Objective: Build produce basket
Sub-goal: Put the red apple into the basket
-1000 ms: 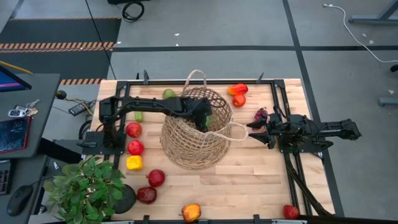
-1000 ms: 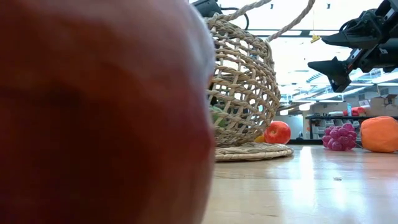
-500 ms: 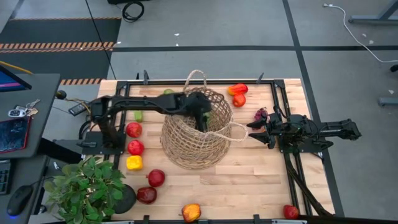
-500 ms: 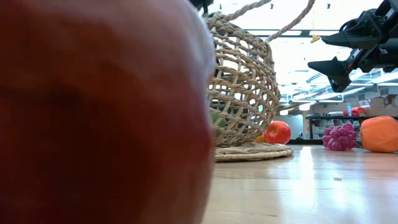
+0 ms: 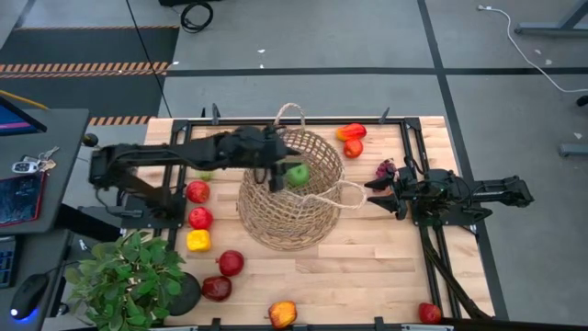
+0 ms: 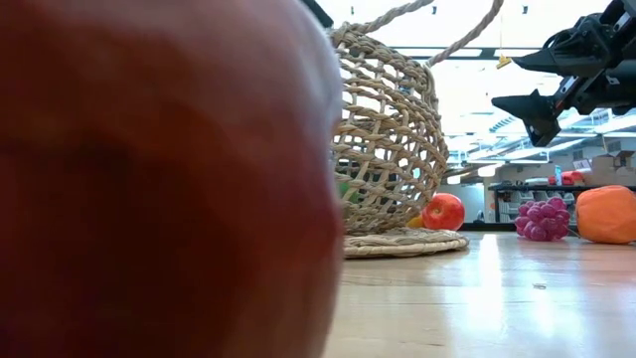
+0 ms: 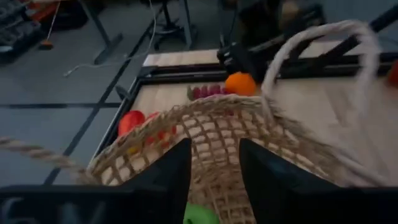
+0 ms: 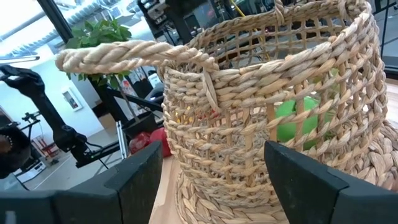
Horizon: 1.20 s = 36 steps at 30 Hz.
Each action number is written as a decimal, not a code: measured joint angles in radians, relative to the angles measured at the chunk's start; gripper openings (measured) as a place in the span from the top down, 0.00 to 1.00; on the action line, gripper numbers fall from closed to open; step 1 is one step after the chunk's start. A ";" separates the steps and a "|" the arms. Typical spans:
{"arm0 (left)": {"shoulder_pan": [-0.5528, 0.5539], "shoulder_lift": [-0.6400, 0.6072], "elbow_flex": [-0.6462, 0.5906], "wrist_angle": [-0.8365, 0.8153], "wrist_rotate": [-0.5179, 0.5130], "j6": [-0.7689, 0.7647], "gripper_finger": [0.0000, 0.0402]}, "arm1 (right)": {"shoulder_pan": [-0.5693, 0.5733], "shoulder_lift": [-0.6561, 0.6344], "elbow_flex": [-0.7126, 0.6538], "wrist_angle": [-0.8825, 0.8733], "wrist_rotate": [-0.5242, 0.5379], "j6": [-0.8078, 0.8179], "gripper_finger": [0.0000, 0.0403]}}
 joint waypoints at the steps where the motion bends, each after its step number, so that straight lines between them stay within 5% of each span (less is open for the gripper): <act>1: -0.002 -0.026 -0.017 0.019 -0.002 -0.011 0.66 | 0.000 0.001 0.000 0.001 0.000 0.000 0.29; 8: -0.003 -0.238 -0.188 0.031 -0.144 -0.125 0.70 | 0.000 0.000 0.000 0.006 0.001 0.000 0.29; 17: -0.032 -0.454 -0.409 0.010 -0.561 -0.345 0.71 | 0.000 0.017 0.000 0.031 0.000 0.000 0.29; 22: -0.036 -0.481 -0.441 -0.147 -0.687 -0.496 0.72 | 0.000 0.020 0.000 0.034 0.000 0.000 0.29; 29: 0.000 -0.471 -0.443 -0.573 -0.718 -0.834 0.72 | 0.000 0.020 0.000 0.035 0.000 0.000 0.29; 36: 0.024 -0.449 -0.443 -0.805 -0.503 -1.017 0.69 | 0.000 0.020 0.000 0.035 0.000 0.000 0.29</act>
